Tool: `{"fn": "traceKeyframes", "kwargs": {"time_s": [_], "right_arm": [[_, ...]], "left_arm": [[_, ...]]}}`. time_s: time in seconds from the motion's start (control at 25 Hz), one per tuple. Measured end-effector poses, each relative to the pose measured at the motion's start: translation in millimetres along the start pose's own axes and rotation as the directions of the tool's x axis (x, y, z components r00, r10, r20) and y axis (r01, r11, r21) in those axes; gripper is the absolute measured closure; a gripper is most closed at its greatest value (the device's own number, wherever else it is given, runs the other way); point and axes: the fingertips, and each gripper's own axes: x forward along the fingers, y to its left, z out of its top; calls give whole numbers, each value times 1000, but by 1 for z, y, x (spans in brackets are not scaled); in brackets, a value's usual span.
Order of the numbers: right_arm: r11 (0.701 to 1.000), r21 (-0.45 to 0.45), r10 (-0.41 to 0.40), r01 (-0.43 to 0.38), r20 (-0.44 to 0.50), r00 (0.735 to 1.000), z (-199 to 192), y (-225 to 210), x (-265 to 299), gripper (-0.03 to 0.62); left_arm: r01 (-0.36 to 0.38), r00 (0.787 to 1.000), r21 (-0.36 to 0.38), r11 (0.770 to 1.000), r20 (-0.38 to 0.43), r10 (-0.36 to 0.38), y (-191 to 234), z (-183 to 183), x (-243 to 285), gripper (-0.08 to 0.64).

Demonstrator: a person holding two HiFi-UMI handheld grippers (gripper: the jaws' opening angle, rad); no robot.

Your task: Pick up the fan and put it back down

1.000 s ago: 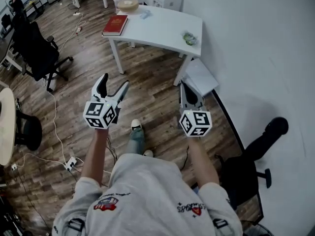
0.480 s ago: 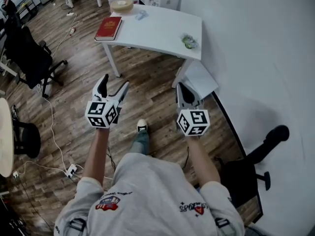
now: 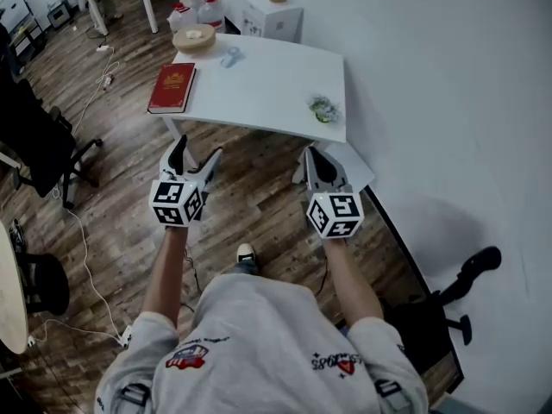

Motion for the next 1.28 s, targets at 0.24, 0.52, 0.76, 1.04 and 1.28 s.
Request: {"fn": "traceKeyframes", "kwargs": {"time_s": [0.24, 0.52, 0.76, 1.04, 1.28], "right_arm": [[1000, -4, -4, 4, -1, 1000, 9, -16, 68, 601], [1000, 6, -14, 14, -24, 1000, 7, -49, 128, 601], [1000, 14, 5, -5, -26, 1000, -4, -80, 210, 601], [997, 22, 71, -71, -19, 997, -2, -137, 337, 601], [990, 9, 142, -142, -7, 990, 23, -184, 445, 601]], "left_arm": [[19, 1000, 17, 1000, -15, -19, 44, 15, 59, 173], [29, 999, 6, 1000, -32, -29, 72, 20, 119, 173], [13, 998, 11, 1000, -55, -13, 108, 12, 188, 173], [-27, 997, 11, 1000, -66, 28, 156, 15, 295, 175], [-62, 996, 5, 998, -66, 63, 192, 36, 395, 175]]}}
